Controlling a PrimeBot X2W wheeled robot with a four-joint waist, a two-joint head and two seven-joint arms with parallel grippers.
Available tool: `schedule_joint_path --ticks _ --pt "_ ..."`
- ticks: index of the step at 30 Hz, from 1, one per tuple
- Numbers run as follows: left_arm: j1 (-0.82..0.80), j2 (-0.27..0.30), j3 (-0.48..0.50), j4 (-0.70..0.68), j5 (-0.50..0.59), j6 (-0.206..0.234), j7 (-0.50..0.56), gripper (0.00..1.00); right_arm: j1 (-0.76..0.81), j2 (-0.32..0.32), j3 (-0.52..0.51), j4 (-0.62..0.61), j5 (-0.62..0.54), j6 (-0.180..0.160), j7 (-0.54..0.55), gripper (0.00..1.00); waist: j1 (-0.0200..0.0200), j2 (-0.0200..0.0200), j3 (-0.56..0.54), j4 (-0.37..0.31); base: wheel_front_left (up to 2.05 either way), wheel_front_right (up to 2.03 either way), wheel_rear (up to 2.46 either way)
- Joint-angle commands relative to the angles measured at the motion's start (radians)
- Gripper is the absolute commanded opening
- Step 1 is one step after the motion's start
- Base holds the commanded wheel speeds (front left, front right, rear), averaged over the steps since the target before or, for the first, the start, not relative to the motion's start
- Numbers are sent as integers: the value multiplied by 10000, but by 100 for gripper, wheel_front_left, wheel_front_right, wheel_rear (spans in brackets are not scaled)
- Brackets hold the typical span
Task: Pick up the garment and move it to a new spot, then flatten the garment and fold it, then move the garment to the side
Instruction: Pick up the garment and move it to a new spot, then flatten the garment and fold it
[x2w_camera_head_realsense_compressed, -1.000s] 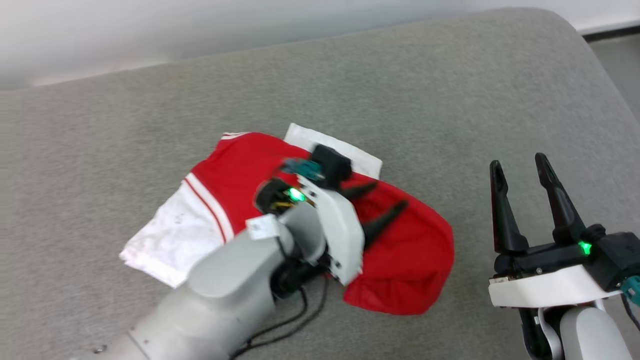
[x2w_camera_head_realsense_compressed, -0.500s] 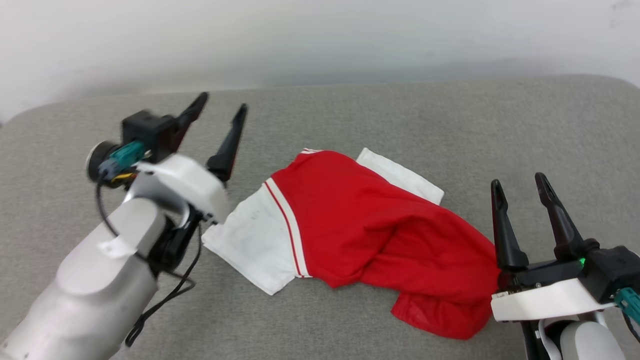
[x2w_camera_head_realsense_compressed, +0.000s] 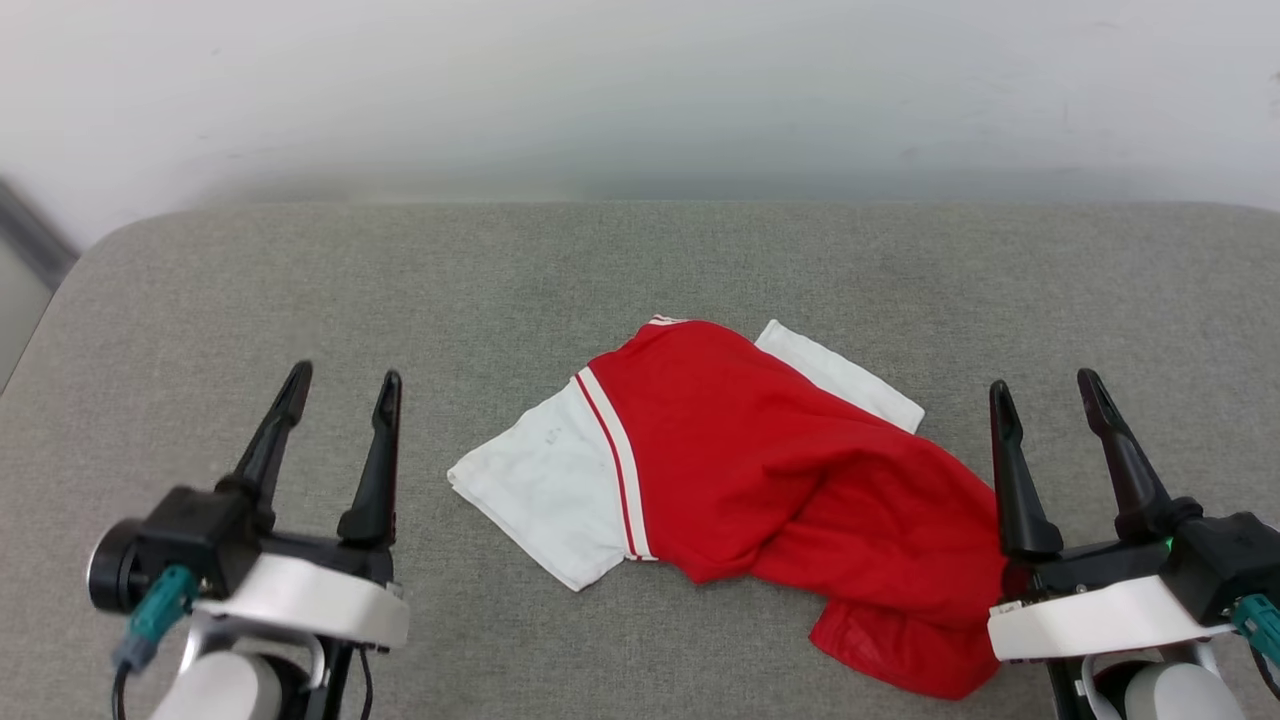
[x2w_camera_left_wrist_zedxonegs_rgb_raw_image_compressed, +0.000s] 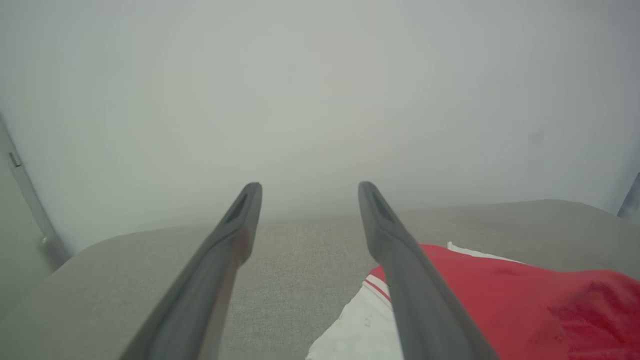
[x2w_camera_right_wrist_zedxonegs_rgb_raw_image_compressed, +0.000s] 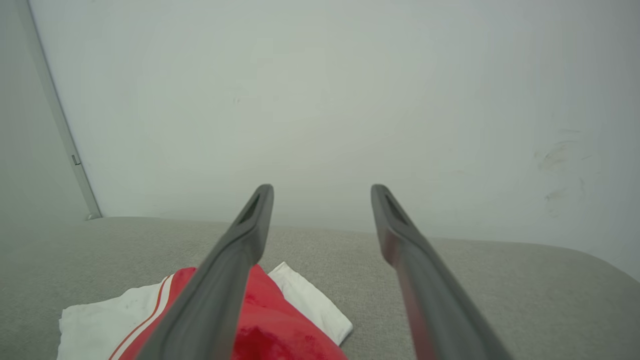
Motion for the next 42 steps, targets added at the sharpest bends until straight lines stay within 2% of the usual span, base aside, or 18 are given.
schedule_joint_path --ticks 1,5,10,16,19,22,28,32,37,42 --pt "175 -100 114 -94 158 -53 -23 100 101 9 0 -16 -50 -3 -21 100 1 -1 -8 -9 0 0 0" --pt "1028 -748 646 -355 827 -260 -24 100 158 8 -59 16 80 -3 -21 100 1 -1 -5 -68 0 0 0" --pt "1357 -1372 1118 -323 1412 -725 -25 100 45 9 -87 -18 179 -3 -21 100 1 -1 93 -128 0 0 0" --pt "1087 -1806 1544 -340 1945 -1224 -25 100 -213 9 -184 50 -72 -3 -21 100 1 -1 474 -107 0 0 0" --pt "1006 -2061 1771 -353 2108 -1456 -25 100 -521 9 -85 510 -271 -3 132 100 1 -1 721 -41 0 0 0" --pt "886 -2362 2012 -310 2331 -1767 -26 100 -1500 -554 520 985 -314 -7 2237 100 1 -1 1114 86 0 0 0" --pt "618 -2701 2151 56 2720 -2197 -26 100 -3164 -1980 1501 1285 1500 -4 7396 100 1 -1 1697 429 0 0 0" --pt "373 -2988 2225 181 2868 -2411 -26 100 -4147 -2689 1708 1407 2256 -3 10106 100 1 -1 2118 825 0 0 0" --pt "89 -3311 2290 268 3028 -2665 -26 100 -5153 -2982 1593 1794 2568 -3 12229 100 1 -1 2610 1389 0 0 0" --pt "-122 -3575 2380 324 3138 -2818 -26 100 -5745 -3091 1490 2549 2284 -3 13185 100 1 -1 2935 1895 0 0 0"
